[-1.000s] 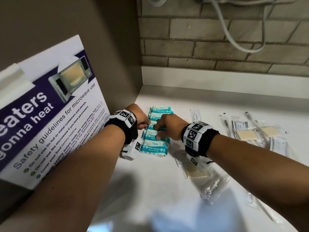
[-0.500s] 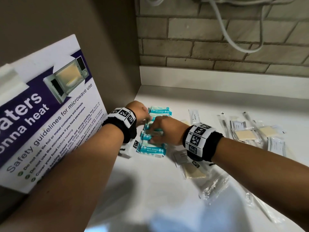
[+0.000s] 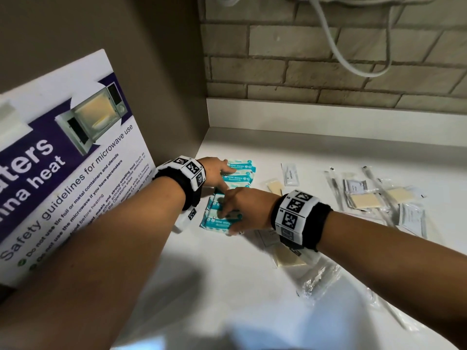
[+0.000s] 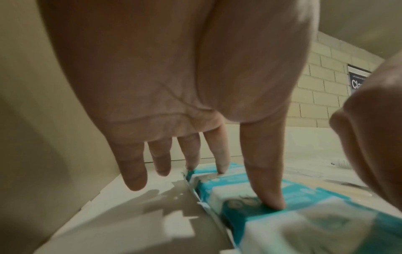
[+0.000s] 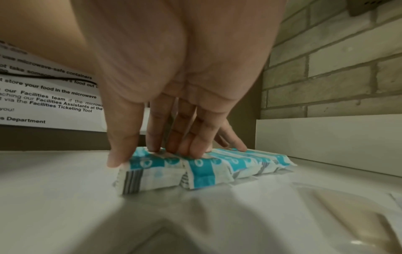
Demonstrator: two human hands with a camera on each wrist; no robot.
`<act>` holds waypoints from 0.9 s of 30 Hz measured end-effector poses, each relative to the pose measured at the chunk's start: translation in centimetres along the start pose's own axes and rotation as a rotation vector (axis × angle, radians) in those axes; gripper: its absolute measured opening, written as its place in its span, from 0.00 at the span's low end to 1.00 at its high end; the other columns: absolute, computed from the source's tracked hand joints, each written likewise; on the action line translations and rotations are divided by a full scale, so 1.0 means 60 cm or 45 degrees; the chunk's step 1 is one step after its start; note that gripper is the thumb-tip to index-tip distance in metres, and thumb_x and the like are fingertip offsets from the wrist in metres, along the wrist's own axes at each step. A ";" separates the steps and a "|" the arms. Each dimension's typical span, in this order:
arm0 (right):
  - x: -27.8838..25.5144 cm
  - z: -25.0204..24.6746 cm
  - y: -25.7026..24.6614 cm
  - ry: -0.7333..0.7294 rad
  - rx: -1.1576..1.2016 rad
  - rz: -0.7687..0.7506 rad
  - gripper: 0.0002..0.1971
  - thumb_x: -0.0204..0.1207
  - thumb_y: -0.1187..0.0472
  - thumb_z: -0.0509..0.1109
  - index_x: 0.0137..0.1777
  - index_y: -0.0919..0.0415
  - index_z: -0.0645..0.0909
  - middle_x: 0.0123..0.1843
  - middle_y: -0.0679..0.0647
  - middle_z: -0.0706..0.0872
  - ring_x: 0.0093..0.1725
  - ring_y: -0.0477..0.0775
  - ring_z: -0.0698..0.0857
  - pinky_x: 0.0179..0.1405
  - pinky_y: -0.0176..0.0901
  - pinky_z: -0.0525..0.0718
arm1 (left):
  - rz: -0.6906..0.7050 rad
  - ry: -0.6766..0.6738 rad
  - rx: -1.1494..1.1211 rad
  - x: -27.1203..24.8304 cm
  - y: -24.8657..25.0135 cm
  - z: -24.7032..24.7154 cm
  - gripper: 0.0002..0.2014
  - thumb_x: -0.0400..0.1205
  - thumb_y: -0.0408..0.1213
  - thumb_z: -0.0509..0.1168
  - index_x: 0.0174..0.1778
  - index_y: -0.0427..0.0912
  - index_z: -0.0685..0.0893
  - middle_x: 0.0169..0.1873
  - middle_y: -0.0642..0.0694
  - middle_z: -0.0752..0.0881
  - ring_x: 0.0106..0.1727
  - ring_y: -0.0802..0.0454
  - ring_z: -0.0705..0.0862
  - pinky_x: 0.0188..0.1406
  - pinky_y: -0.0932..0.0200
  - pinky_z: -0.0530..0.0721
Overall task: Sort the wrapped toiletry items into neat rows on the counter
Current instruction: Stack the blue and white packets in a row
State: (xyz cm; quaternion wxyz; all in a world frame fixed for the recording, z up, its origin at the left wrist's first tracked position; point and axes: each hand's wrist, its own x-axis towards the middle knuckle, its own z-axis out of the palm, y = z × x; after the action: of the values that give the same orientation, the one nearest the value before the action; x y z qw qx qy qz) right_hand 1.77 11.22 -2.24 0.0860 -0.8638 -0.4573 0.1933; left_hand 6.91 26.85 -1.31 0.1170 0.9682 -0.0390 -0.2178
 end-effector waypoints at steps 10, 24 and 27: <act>0.005 -0.002 0.003 -0.003 0.051 0.046 0.23 0.70 0.53 0.79 0.66 0.55 0.85 0.67 0.52 0.84 0.66 0.54 0.81 0.69 0.47 0.78 | 0.006 0.032 -0.052 0.001 -0.003 0.004 0.35 0.77 0.42 0.75 0.81 0.52 0.70 0.85 0.47 0.59 0.80 0.46 0.68 0.75 0.61 0.63; 0.007 -0.009 0.006 -0.034 0.055 0.062 0.24 0.71 0.54 0.79 0.68 0.57 0.84 0.68 0.52 0.83 0.66 0.53 0.80 0.68 0.41 0.76 | -0.021 0.029 -0.037 0.001 0.000 0.006 0.35 0.76 0.46 0.75 0.80 0.53 0.70 0.85 0.47 0.59 0.80 0.44 0.68 0.76 0.59 0.64; 0.007 -0.008 0.005 -0.040 0.050 0.060 0.25 0.71 0.53 0.79 0.68 0.56 0.84 0.69 0.52 0.83 0.66 0.54 0.80 0.70 0.44 0.76 | -0.025 0.017 -0.033 0.000 0.003 0.008 0.35 0.77 0.46 0.74 0.81 0.54 0.69 0.85 0.47 0.59 0.79 0.44 0.69 0.75 0.58 0.66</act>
State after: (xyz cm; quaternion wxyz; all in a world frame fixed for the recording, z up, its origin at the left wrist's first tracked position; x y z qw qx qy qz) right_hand 2.41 11.37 -2.03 0.0911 -0.8693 -0.4344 0.2176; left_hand 6.69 26.57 -1.67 0.1279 0.9683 -0.0259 -0.2129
